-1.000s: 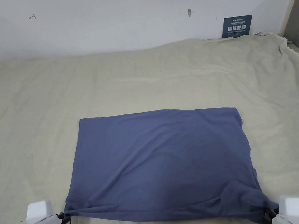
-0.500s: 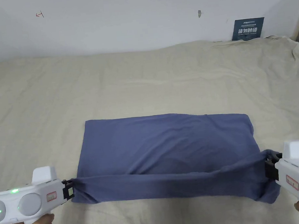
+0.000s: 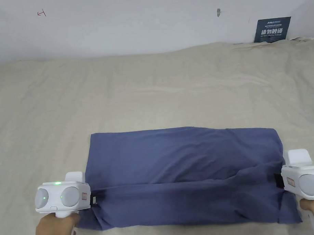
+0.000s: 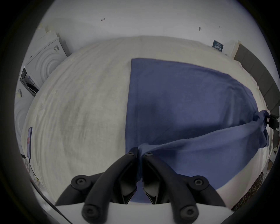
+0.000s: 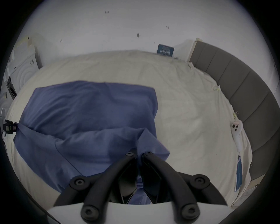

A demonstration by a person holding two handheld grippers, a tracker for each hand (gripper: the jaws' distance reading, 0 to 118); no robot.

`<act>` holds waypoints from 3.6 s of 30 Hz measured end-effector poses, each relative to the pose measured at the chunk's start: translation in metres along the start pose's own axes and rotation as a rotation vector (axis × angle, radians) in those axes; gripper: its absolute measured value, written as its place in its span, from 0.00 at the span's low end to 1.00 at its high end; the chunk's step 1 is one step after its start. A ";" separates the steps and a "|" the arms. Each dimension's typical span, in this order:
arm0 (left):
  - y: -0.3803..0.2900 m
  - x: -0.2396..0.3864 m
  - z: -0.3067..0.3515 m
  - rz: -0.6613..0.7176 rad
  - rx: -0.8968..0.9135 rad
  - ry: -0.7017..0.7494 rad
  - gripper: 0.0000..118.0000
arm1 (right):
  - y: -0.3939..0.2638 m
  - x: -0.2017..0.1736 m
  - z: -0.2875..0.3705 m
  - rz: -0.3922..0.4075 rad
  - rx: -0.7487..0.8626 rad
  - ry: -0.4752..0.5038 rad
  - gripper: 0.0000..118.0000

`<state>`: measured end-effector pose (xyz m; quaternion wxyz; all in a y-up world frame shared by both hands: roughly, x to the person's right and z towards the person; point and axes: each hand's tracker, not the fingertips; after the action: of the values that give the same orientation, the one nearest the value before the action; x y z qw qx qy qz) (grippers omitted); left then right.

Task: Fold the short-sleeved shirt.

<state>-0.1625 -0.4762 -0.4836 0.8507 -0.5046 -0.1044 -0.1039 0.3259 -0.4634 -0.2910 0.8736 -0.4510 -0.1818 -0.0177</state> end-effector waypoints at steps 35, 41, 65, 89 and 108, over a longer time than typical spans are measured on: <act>-0.091 -0.010 0.178 0.069 0.355 -0.131 0.00 | -0.076 0.003 0.235 -0.095 0.460 0.070 0.00; -0.079 -0.014 0.145 0.056 0.244 -0.126 0.00 | -0.078 0.010 0.222 -0.130 0.432 0.077 0.00; -0.046 0.010 0.031 -0.035 -0.058 -0.063 0.03 | -0.074 0.015 0.172 -0.146 0.289 0.051 0.00; -0.044 -0.033 0.075 0.098 0.049 -0.193 0.03 | -0.080 -0.005 0.066 -0.205 -0.040 0.132 0.04; -0.162 -0.057 0.120 0.176 0.003 -0.225 0.03 | -0.173 0.046 0.181 -0.309 0.040 0.233 0.04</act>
<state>-0.2716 -0.4426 -0.3084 0.8403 -0.5189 -0.1547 0.0286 0.2801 -0.4154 -0.0453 0.8843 -0.3953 -0.1471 -0.2001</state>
